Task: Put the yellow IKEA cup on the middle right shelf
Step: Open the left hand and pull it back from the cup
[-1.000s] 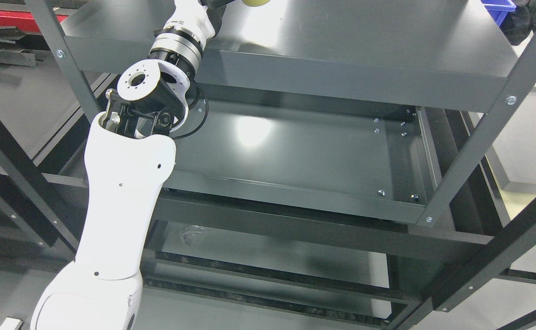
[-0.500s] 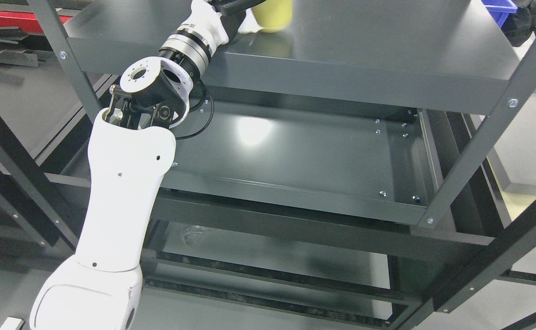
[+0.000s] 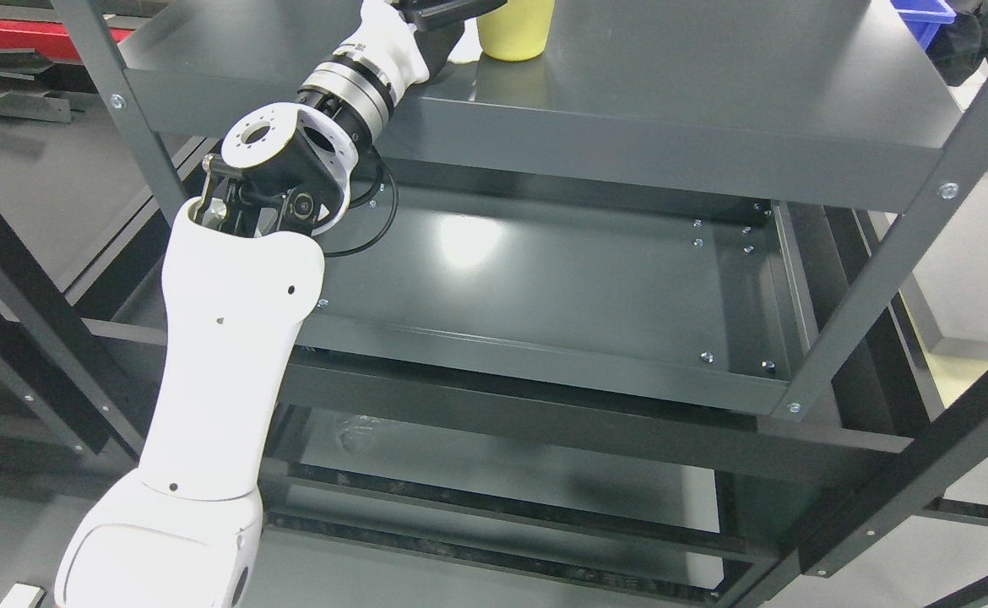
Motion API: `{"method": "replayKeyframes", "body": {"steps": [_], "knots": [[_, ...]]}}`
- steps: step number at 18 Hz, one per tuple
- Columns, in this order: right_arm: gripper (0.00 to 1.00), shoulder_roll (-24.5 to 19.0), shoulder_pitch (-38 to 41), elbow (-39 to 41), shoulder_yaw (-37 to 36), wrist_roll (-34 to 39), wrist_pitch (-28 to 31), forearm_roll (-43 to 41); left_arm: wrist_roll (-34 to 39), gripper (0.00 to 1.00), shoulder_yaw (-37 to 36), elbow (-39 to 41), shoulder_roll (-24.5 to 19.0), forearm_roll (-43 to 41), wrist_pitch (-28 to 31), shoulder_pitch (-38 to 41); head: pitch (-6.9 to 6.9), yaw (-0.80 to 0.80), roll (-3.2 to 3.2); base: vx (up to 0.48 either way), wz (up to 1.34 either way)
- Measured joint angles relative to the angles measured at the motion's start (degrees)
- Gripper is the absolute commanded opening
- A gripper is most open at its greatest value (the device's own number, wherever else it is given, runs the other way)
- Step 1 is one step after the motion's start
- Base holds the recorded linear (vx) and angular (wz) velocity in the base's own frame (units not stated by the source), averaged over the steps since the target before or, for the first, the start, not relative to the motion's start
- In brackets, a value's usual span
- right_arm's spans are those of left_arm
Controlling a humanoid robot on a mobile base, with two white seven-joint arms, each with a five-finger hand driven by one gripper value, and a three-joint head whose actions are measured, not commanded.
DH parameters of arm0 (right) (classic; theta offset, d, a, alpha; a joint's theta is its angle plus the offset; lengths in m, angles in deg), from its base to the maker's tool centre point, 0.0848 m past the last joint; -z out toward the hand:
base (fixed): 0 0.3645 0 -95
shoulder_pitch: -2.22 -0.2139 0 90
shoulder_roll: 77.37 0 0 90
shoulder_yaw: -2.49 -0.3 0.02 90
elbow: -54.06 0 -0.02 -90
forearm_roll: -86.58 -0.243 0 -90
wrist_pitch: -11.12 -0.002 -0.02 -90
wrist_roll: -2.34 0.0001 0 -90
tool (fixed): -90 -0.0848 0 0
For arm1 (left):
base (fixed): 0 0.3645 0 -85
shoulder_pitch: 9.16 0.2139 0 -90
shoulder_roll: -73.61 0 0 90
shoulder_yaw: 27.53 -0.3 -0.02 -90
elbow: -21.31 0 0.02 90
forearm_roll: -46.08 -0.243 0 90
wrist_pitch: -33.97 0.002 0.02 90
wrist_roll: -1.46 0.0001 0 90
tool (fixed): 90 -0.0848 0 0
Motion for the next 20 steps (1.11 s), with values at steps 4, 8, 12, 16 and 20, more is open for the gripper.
{"method": "replayKeyframes", "body": {"steps": [4, 8, 12, 16, 20], "knots": [[0.99, 0.00, 0.00, 0.00, 0.00, 0.00, 0.00, 0.00, -0.02, 0.99, 0.30, 2.78, -0.02, -0.01, -0.65, -0.05, 0.00, 0.00, 0.00, 0.000, 0.00], [0.99, 0.00, 0.00, 0.00, 0.00, 0.00, 0.00, 0.00, -0.10, 0.99, 0.91, 5.96, -1.40, -0.02, -1.32, 0.12, 0.00, 0.00, 0.00, 0.000, 0.00], [0.99, 0.00, 0.00, 0.00, 0.00, 0.00, 0.00, 0.00, -0.12, 0.99, 1.72, 8.89, -3.51, -0.03, -1.53, 0.59, 0.00, 0.00, 0.00, 0.000, 0.00], [0.99, 0.00, 0.00, 0.00, 0.00, 0.00, 0.00, 0.00, -3.30, 0.99, 2.67, 11.77, -6.13, -0.01, -1.59, 1.10, 0.00, 0.00, 0.00, 0.000, 0.00], [0.99, 0.00, 0.00, 0.00, 0.00, 0.00, 0.00, 0.00, -12.37, 0.98, 3.43, 14.06, -8.37, 0.52, -1.62, 1.48, 0.00, 0.00, 0.00, 0.000, 0.00]]}}
